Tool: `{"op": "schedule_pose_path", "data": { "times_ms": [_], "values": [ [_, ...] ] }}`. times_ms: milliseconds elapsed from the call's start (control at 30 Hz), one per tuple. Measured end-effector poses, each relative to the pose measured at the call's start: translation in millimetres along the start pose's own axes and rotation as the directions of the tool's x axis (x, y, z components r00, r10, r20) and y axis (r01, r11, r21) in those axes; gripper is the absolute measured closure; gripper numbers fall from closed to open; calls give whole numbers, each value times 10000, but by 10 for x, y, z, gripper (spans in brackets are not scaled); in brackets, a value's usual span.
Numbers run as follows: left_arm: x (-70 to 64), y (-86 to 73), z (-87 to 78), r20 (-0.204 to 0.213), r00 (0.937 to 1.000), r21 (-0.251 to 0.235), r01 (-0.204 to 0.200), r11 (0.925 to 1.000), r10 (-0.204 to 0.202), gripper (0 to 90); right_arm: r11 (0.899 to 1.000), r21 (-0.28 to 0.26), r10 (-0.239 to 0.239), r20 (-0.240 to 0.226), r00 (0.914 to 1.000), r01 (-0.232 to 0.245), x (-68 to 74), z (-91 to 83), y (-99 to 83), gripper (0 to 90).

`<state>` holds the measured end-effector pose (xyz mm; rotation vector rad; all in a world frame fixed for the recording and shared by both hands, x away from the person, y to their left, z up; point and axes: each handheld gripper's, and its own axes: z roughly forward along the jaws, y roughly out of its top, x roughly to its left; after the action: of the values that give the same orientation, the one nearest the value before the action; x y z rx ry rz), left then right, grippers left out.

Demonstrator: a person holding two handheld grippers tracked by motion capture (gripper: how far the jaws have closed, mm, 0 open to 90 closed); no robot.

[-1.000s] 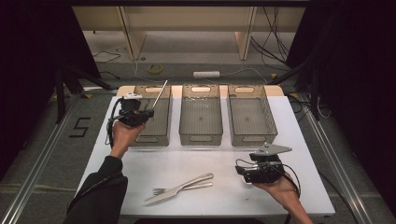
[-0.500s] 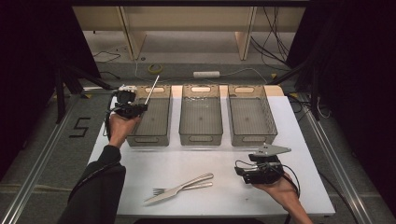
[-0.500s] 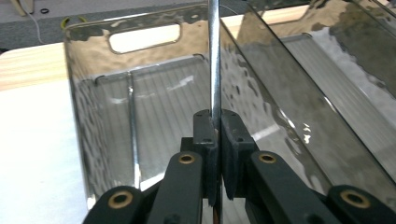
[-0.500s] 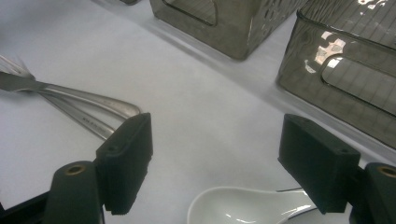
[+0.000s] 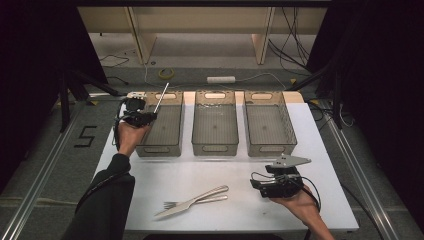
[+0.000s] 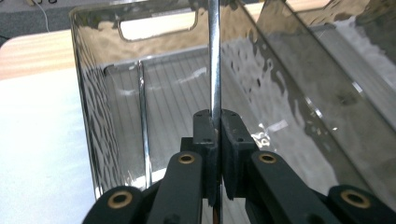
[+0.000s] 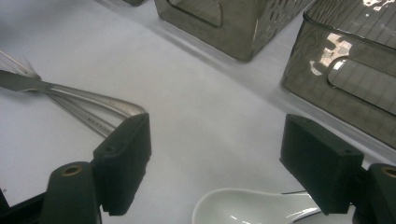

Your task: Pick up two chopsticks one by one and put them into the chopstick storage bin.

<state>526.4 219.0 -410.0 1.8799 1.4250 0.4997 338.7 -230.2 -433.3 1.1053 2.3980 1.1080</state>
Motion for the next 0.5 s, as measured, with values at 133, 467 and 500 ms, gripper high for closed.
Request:
{"op": "schedule_pose_path", "data": {
  "times_ms": [133,467,500],
  "values": [
    [27,-44,49,-126,9999,74,51,10000,-50,851,10000,16,17,-18,10000,-17,1,2,0,251],
    [72,-106,119,-343,9993,436,172,9989,-157,841,10000,63,-67,-103,9999,68,13,9,3,251],
    [75,-110,122,-389,9991,441,210,9988,-193,837,9999,78,-68,-125,9999,69,16,10,3,251]
  ]
}}
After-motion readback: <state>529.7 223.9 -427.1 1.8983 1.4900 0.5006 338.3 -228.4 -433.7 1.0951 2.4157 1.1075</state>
